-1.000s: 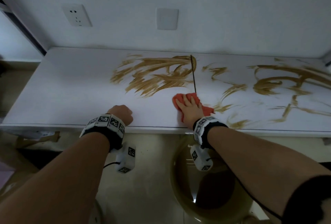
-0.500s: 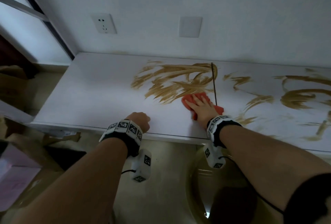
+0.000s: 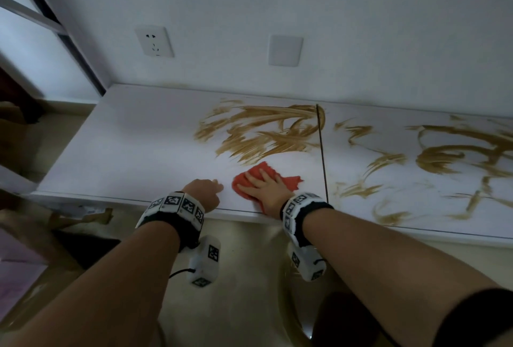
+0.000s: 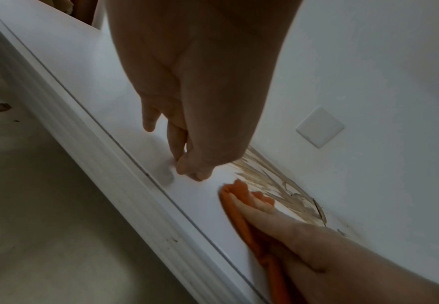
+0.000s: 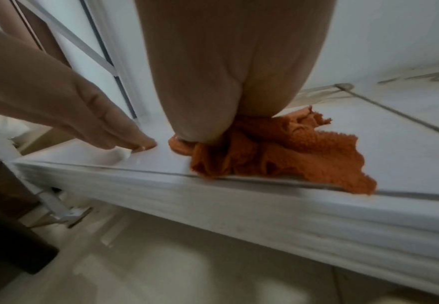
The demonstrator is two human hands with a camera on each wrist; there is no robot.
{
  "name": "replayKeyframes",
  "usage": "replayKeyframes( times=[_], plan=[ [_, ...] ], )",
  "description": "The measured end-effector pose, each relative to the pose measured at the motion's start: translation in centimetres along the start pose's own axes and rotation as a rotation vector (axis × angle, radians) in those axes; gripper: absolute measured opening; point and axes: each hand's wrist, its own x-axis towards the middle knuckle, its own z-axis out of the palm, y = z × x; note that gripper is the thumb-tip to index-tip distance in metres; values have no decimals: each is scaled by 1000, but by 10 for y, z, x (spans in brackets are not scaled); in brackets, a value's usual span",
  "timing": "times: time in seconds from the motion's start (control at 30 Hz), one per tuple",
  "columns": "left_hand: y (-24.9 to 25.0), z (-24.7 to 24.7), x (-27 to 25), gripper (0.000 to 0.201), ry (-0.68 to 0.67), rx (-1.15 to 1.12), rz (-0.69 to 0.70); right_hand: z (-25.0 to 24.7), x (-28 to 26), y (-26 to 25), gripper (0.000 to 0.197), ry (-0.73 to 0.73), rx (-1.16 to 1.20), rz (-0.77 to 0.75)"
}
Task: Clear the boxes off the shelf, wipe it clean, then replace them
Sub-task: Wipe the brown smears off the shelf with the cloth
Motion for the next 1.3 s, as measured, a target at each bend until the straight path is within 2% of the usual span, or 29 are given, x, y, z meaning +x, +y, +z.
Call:
replayKeyframes(
  times=[0.27, 0.43, 0.67, 0.87, 1.03, 1.17, 1.3],
  plan=[
    [-34, -4, 20, 51, 135, -248, -40, -27, 41, 3, 81, -31, -23, 32],
    [-55, -2, 24, 54, 71, -153, -135, -35, 38, 17, 78, -13, 61, 95],
    [-43, -4, 19, 56, -8, -26, -133, -17, 2, 34, 65, 60, 130, 206],
    [-39, -5, 16, 56, -6, -37, -158, -8, 1, 19, 81, -19, -8, 92],
    [-39, -1, 13, 58, 12, -44, -171, -18, 29, -17, 66, -11, -44, -61],
    [-38, -1, 15, 56, 35, -28, -161, -34, 69, -25, 70, 1, -50, -61],
    [-40, -5, 15, 56, 23, -2, -150, -51, 85, -11, 73, 8, -57, -3]
  ],
)
